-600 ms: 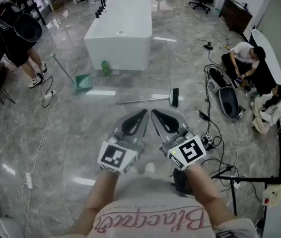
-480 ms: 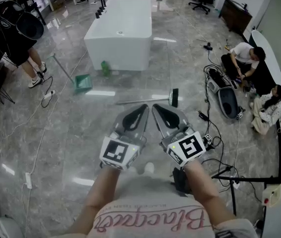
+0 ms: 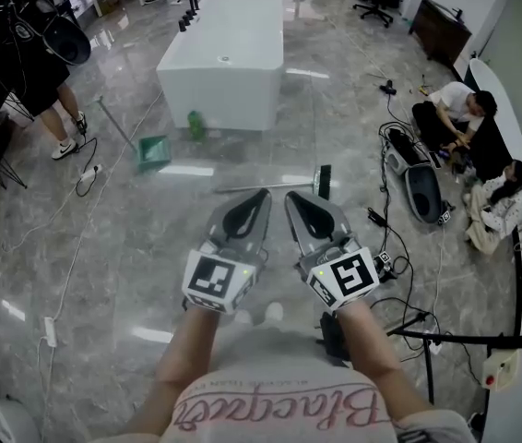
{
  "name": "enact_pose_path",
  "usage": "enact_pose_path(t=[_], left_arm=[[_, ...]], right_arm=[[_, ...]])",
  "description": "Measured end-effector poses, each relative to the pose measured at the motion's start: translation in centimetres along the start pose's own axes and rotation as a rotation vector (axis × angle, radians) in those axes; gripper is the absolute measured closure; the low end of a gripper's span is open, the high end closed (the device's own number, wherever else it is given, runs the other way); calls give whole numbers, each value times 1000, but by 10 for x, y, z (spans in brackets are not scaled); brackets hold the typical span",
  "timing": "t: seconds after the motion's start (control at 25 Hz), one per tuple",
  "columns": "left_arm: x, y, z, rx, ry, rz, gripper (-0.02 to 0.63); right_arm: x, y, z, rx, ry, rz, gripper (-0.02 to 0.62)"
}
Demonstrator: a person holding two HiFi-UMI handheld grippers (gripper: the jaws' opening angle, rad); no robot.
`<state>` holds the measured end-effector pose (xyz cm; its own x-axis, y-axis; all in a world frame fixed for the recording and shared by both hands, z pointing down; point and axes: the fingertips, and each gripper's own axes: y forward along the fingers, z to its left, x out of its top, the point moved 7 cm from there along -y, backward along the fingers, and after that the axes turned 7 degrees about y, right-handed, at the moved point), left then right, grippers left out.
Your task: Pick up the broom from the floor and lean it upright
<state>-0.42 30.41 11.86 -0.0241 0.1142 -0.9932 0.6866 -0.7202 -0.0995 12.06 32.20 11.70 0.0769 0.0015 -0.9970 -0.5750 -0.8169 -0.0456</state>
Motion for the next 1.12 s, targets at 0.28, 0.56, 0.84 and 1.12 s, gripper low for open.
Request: enact_pose_path(t=[0.28,0.56,0.84,1.12], left_arm=[[-18,0,16,98,-23,44,607],[-33,7,41,160,-54,82,607],[-51,48,85,129,-46,97,607],[-79,114,184,77,-70,104,607]], right_arm=[[-17,-1,-23,47,18,58,594],[-31,25,-41,77,60,93,594],[-50,77,-71,79,70,118,594],[-62,189,-110,53,86,125,594]])
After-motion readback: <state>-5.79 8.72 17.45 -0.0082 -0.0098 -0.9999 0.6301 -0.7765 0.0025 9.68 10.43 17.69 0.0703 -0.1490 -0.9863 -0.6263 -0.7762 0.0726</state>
